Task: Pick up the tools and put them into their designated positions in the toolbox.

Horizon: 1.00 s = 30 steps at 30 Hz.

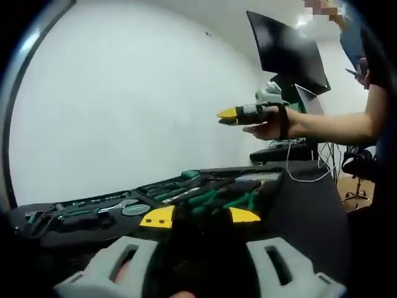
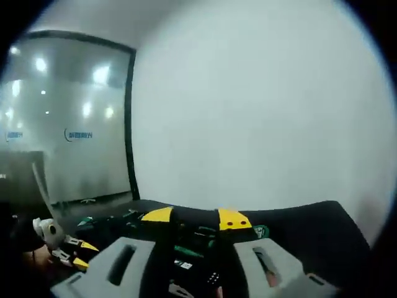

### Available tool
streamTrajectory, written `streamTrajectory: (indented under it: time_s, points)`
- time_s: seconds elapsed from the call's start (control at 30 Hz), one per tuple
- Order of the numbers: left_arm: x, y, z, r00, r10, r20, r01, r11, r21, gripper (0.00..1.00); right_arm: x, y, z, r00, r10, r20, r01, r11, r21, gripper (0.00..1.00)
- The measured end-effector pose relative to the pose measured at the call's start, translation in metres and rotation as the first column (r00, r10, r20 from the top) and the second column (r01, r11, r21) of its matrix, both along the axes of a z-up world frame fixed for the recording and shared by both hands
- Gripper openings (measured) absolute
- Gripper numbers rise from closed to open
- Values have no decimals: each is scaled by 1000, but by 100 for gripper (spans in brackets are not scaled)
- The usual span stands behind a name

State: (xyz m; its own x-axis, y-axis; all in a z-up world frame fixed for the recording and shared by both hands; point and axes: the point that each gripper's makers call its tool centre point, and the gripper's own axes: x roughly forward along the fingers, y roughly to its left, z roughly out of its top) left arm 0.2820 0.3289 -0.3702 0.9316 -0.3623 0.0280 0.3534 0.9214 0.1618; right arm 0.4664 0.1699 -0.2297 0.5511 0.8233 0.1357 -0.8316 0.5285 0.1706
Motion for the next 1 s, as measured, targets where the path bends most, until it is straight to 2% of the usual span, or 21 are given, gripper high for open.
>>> streamTrajectory:
  time_s: [0.07,0.1,0.17,0.2,0.27,0.43,0.6,0.7,0.77,0.8,0.83,0.87,0.93,0.97,1.0]
  points:
    - [1,0,-2,1000,5,-9,-5,1000,9,30,-2,-7,5,1000,-6,4,6,1000,11,21]
    - [1,0,-3,1000,8,-12,-8,1000,14,30,-3,-12,8,1000,-13,29,13,1000,21,21]
    - [1,-1,-3,1000,8,-11,-8,1000,19,30,-5,-20,7,999,-36,36,34,998,52,21]
    - [1,-1,-3,1000,5,-11,-4,1000,15,30,-7,-21,3,999,-30,16,29,997,74,21]
    - [0,-1,-2,1000,4,-12,-4,1000,7,30,-11,-21,-7,1000,-23,-10,24,997,74,21]
    - [0,-2,-3,1000,7,-9,-7,1000,19,30,-33,-20,-30,1000,3,8,-3,999,50,23]
    - [0,-1,-2,1000,7,-9,-7,1000,12,30,-45,-26,-38,997,-18,69,12,996,92,25]
    - [0,-2,-2,1000,5,-7,-5,1000,19,30,-46,-33,-38,984,-61,170,44,994,102,28]
    - [0,-1,-2,1000,5,-4,-5,1000,21,30,-49,-36,-41,975,-68,212,42,991,126,28]
    - [-1,-1,-1,1000,4,-1,-4,1000,16,30,-48,-37,-44,977,-67,204,41,991,131,29]
    - [-1,-1,0,1000,2,1,-2,1000,11,30,-44,-40,-43,971,-87,223,54,987,151,29]
    - [-1,-1,0,1000,2,2,-2,1000,7,30,-40,-40,-53,980,-77,186,50,988,148,28]
    - [-2,-1,1,1000,0,6,0,1000,4,30,-33,-43,-62,980,-103,172,77,986,148,28]
    - [-2,-1,1,1000,-2,8,1,1000,5,30,-31,-47,-64,979,-124,163,103,986,134,24]
    - [-2,-1,1,1000,-2,9,2,1000,5,30,-31,-55,-53,962,-169,217,131,975,177,22]
